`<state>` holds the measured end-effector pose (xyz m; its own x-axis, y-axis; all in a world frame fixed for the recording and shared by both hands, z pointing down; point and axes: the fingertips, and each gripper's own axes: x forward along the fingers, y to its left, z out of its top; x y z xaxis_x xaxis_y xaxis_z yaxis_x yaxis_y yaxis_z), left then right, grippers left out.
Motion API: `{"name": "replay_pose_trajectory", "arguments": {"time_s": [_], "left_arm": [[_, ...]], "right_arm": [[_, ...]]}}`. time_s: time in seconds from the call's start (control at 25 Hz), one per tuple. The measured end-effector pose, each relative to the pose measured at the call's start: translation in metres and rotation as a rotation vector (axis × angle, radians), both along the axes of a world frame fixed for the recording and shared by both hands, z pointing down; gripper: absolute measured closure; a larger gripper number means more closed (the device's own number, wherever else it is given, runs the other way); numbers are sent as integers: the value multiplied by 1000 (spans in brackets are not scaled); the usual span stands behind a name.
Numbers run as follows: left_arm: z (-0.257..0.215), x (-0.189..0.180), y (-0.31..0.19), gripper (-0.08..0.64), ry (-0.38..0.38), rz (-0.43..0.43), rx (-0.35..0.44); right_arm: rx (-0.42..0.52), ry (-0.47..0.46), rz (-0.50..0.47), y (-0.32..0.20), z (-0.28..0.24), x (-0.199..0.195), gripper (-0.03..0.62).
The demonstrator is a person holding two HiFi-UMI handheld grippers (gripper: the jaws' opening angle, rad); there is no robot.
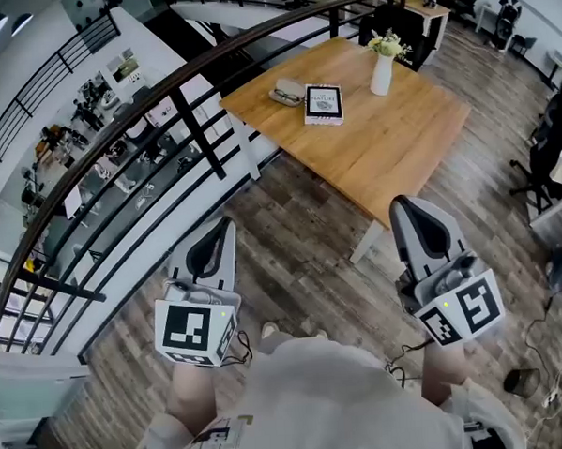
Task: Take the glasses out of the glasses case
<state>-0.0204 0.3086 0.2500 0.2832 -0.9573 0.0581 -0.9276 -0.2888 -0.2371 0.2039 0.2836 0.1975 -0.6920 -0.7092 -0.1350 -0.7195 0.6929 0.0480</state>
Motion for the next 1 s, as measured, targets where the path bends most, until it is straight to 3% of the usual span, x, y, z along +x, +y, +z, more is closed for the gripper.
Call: {"name": "replay_pose_trajectory", "arguments": {"time_s": [0.24, 0.32, 0.36, 1.0], "left_arm": [[4, 10, -2, 543, 1, 5, -11], [4, 11, -3, 543, 5, 5, -12], [4, 10, -3, 543, 6, 4, -13], [29, 14, -37, 543, 8, 32, -34]], "right_arm": [[-4, -21, 13, -2, 6, 10, 546], [14, 12, 15, -1, 7, 8, 353], [22, 32, 15, 0, 8, 6, 331], [-1, 80, 41, -35, 34, 2, 330]]}}
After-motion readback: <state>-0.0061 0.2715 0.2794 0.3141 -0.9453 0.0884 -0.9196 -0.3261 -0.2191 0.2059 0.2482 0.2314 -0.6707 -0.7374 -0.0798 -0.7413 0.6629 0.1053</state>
